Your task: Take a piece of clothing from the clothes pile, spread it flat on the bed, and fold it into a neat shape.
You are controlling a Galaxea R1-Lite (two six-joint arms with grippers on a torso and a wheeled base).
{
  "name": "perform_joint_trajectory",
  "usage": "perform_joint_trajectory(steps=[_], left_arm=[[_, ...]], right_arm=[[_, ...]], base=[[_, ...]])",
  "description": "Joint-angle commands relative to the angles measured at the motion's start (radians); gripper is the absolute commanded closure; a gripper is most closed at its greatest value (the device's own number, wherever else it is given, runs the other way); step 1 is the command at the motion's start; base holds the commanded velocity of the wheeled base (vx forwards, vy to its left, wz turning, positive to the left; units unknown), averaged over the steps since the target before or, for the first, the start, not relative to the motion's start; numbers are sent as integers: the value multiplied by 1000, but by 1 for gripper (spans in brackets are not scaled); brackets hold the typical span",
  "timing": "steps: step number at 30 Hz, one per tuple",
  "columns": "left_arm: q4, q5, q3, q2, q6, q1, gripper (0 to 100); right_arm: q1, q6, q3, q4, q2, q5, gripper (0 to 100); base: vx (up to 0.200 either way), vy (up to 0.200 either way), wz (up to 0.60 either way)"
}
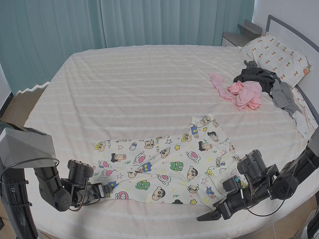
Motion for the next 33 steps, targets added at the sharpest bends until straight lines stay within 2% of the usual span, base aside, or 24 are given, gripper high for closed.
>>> perform_joint_trajectory(steps=[1, 8, 19, 24, 29, 32, 33], left_arm=[[0, -1, 0, -1, 0, 0, 0], [0, 1, 4, -1, -2, 0, 0], [-1, -1, 5, -3, -2, 0, 0], [-3, -2, 4, -4, -19, 0, 0], [-3, -2, 4, -3, -19, 0, 0], [-3, -2, 2, -3, -19, 0, 0], [-3, -2, 2, -3, -19, 0, 0]], right_arm=[[-39, 25, -5, -1, -53, -6, 0], [-174, 29, -130, 3, 26, -21, 0], [-184, 28, -259, 2, 273, -63, 0], [-184, 34, -291, 5, 313, -61, 0], [-180, 79, -290, 3, 299, -46, 0], [-182, 134, -267, 3, 217, 51, 0], [-182, 140, -262, 2, 208, 65, 0]], base=[[0, 0, 0], [0, 0, 0], [0, 0, 0], [0, 0, 0], [0, 0, 0], [0, 0, 0], [0, 0, 0]])
